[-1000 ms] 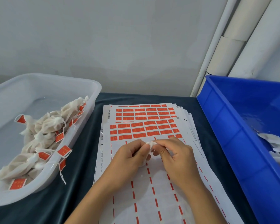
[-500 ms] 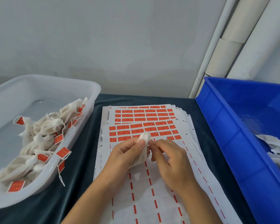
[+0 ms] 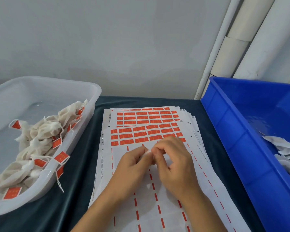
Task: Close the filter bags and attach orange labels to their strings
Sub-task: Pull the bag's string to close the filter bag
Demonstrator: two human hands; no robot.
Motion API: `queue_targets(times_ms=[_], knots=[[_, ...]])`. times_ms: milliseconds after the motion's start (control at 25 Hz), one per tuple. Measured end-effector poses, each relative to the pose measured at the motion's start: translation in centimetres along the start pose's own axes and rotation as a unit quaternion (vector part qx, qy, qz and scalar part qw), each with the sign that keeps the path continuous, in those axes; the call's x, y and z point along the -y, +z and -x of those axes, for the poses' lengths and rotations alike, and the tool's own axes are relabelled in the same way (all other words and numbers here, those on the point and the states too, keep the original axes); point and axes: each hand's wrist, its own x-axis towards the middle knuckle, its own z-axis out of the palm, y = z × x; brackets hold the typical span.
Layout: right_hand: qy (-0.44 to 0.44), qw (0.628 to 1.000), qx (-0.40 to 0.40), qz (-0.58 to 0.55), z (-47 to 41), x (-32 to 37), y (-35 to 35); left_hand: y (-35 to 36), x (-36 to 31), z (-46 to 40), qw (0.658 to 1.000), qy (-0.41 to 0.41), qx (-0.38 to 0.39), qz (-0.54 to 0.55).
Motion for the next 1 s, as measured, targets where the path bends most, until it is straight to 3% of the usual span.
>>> queue_targets(times_ms=[120,280,440,800,1000], knots=[[0.08,0.993,0.033,-0.079,-0.2,0.3,0.1,-0.2,0.1,0.1,0.999,0.0,0.027,-0.021],[0.104,0.99,0.017,-0.094,0.0,0.1,0.0,0.3,0.5,0.2,0.993,0.023,-0.043,-0.108],[0.145,0.982,0.025,-0.119,-0.2,0.0,-0.1,0.5,0.8,0.1,0.99,0.022,-0.046,-0.129],[0.292,0.922,0.078,-0.242,-0.4,-0.1,-0.5,0.5,0.4,0.3,0.985,0.037,-0.092,-0.142],[0.343,0.88,0.064,-0.321,-0.6,-0.5,-0.9,0.4,0.3,0.5,0.984,0.077,-0.084,-0.134]])
